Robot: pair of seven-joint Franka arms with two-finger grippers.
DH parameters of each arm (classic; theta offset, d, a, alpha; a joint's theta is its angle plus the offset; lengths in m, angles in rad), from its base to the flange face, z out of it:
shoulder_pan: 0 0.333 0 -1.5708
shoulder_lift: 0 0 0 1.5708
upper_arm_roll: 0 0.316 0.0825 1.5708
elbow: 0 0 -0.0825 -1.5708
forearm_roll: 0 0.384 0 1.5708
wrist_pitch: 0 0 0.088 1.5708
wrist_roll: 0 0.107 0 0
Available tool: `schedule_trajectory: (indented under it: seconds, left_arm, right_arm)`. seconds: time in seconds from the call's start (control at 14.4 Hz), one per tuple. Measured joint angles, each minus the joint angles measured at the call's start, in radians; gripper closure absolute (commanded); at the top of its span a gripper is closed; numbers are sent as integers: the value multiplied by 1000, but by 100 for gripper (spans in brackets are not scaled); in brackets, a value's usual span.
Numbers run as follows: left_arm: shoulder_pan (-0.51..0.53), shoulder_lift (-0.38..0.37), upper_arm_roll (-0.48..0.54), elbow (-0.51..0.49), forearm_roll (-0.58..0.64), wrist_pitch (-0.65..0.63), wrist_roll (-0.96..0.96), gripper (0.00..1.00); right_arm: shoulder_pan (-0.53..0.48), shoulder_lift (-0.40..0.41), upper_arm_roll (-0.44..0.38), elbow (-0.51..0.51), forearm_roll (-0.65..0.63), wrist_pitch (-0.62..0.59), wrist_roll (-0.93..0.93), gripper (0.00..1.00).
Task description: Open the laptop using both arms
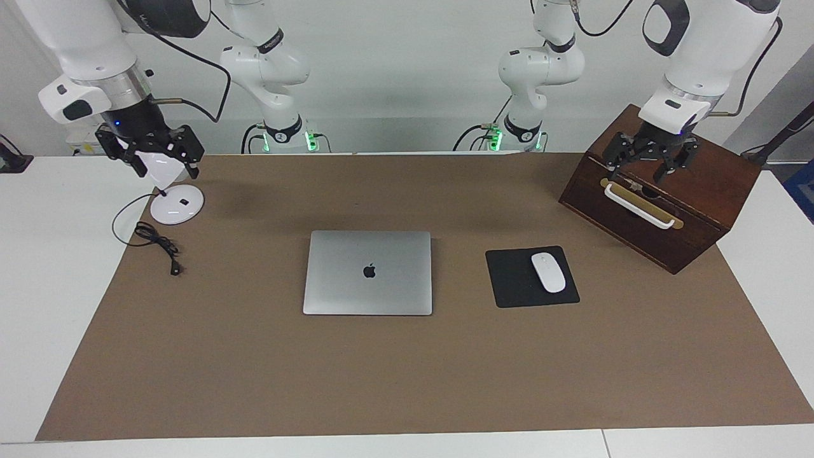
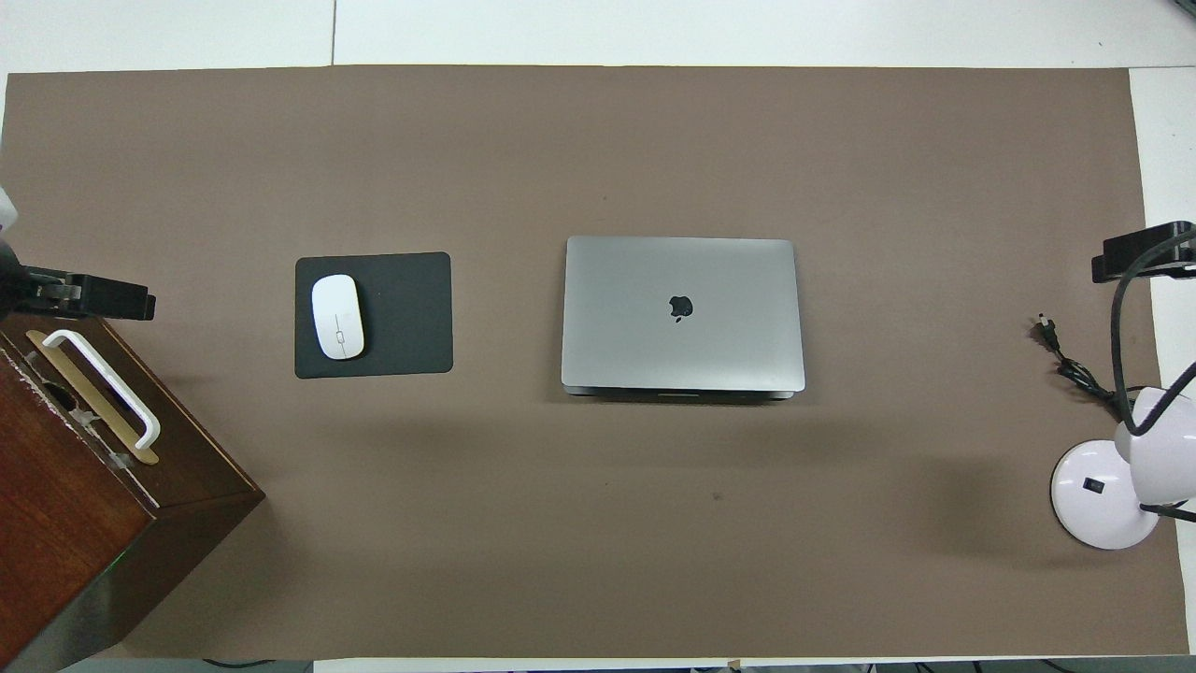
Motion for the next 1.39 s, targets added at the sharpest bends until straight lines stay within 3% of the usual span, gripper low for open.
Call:
schedule_trajectory:
  seconds: [0.97, 1.39]
  left_arm:
    - [-16, 0, -10, -2, 0, 6, 0, 0]
    - [-16, 0, -10, -2, 0, 6, 0, 0]
  right_arm:
    - [-8, 0, -3, -3, 0, 16, 0, 0]
    - [-14, 13, -9, -68, 0, 214, 0, 0]
